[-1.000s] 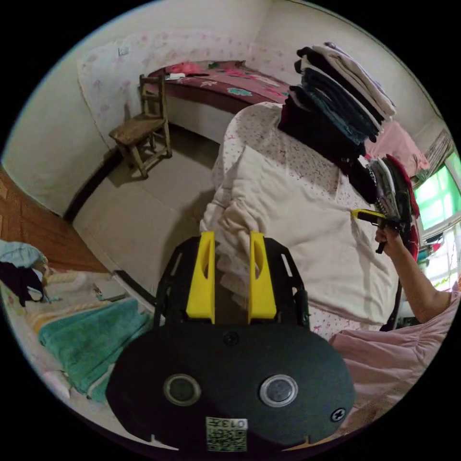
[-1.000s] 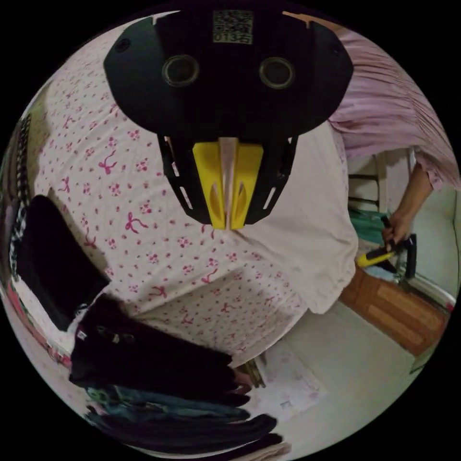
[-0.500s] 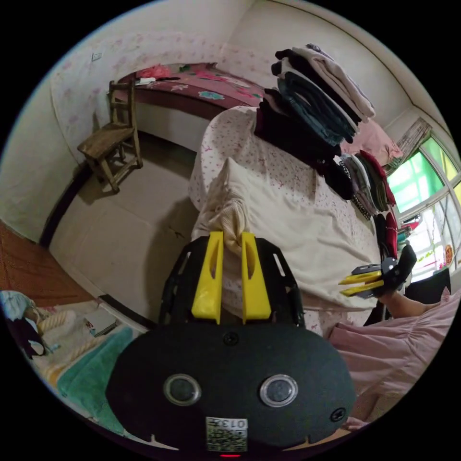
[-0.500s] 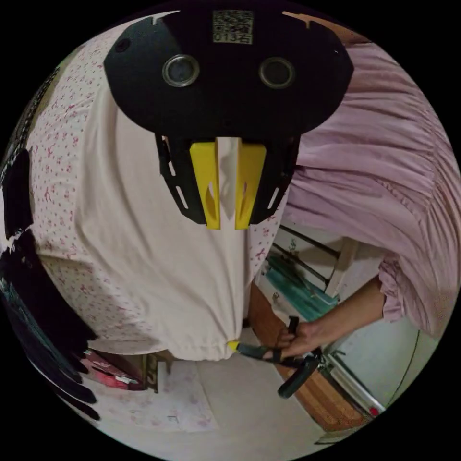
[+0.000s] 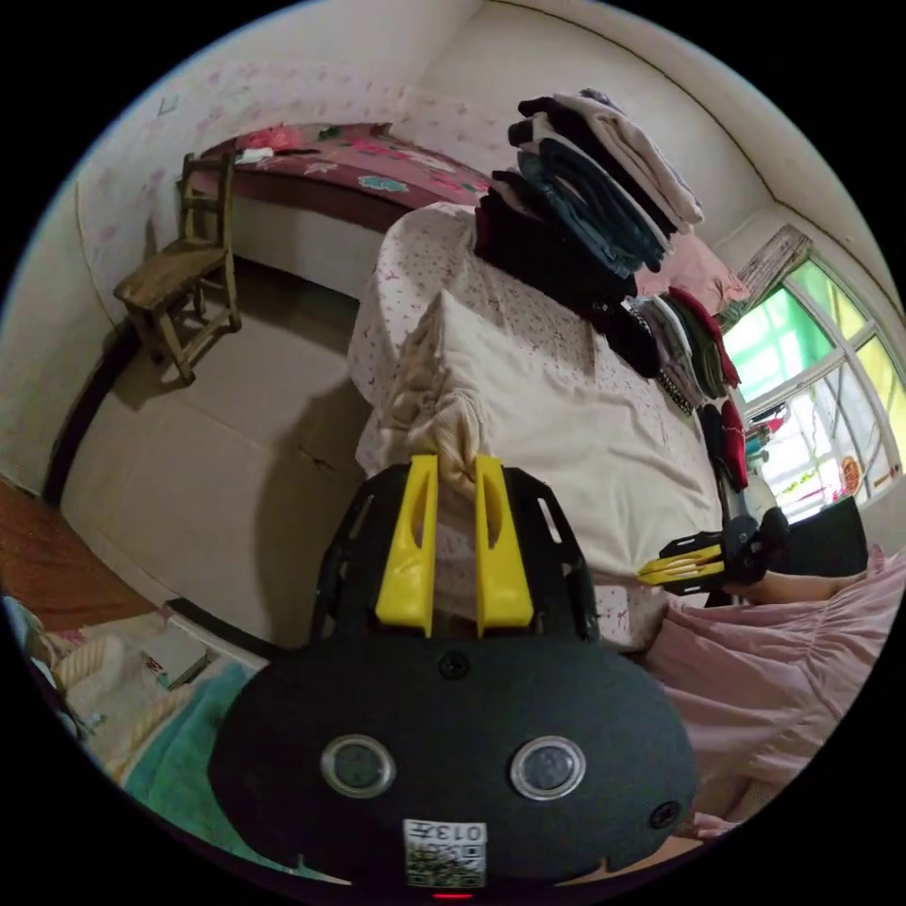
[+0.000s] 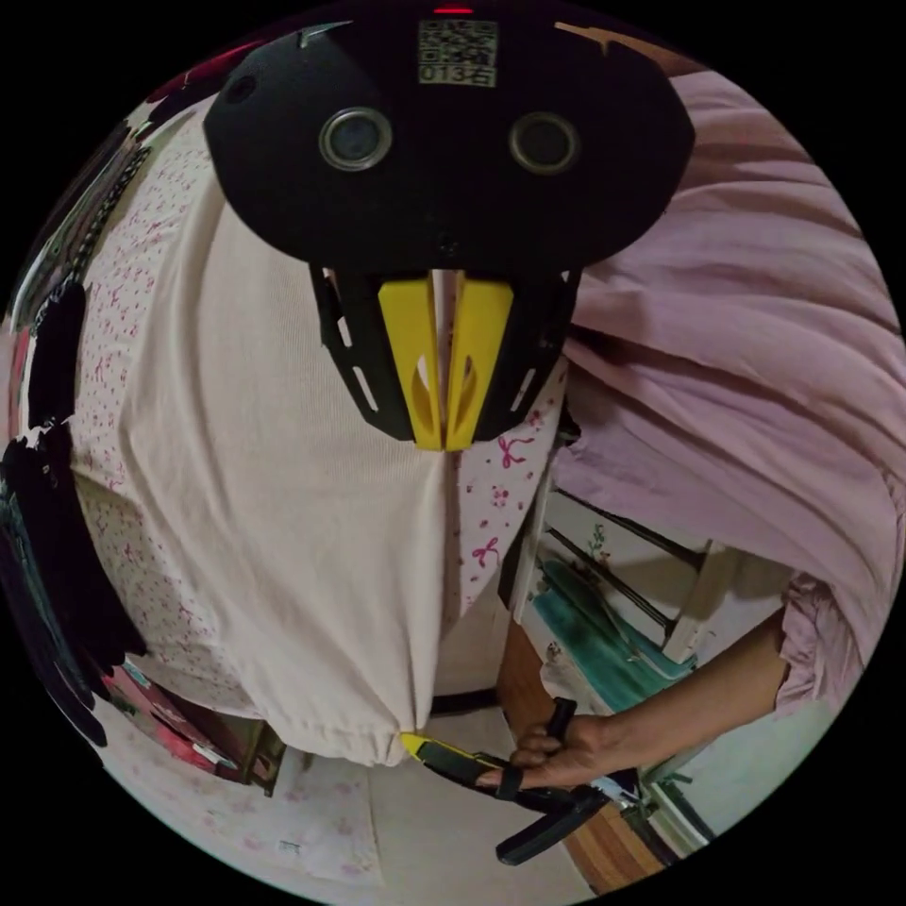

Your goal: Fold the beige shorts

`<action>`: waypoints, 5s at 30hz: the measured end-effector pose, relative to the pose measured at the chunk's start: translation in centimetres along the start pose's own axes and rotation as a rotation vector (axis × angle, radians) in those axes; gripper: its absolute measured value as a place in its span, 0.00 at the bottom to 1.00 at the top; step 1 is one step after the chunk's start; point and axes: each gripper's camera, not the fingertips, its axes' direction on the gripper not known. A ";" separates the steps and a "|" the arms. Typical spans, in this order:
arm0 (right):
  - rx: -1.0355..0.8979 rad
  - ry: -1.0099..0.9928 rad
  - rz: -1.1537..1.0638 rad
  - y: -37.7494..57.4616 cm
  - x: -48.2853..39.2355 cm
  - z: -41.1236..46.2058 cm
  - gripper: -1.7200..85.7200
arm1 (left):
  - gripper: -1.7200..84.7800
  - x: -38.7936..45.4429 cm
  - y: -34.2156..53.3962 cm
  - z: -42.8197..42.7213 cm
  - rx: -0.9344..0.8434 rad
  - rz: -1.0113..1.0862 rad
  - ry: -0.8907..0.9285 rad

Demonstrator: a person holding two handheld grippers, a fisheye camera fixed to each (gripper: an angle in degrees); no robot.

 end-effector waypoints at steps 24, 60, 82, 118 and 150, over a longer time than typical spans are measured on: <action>0.159 0.215 0.731 20.2 16.1 -5.4 0.02 | 0.03 32.1 -11.2 15.8 -0.248 0.661 -0.185; 0.377 0.293 1.124 77.6 0.5 -5.3 0.05 | 0.07 84.5 -5.5 30.4 -0.411 1.267 0.163; 0.230 0.207 0.741 85.8 -13.1 4.8 0.02 | 0.02 95.3 2.4 32.9 -0.644 1.390 0.186; 0.876 0.169 1.712 124.8 -27.2 16.1 0.14 | 0.11 113.5 -12.7 48.6 -0.489 1.253 0.405; 1.074 0.162 1.239 106.8 -26.7 4.9 0.06 | 0.04 107.9 -17.4 49.8 -0.493 1.241 0.752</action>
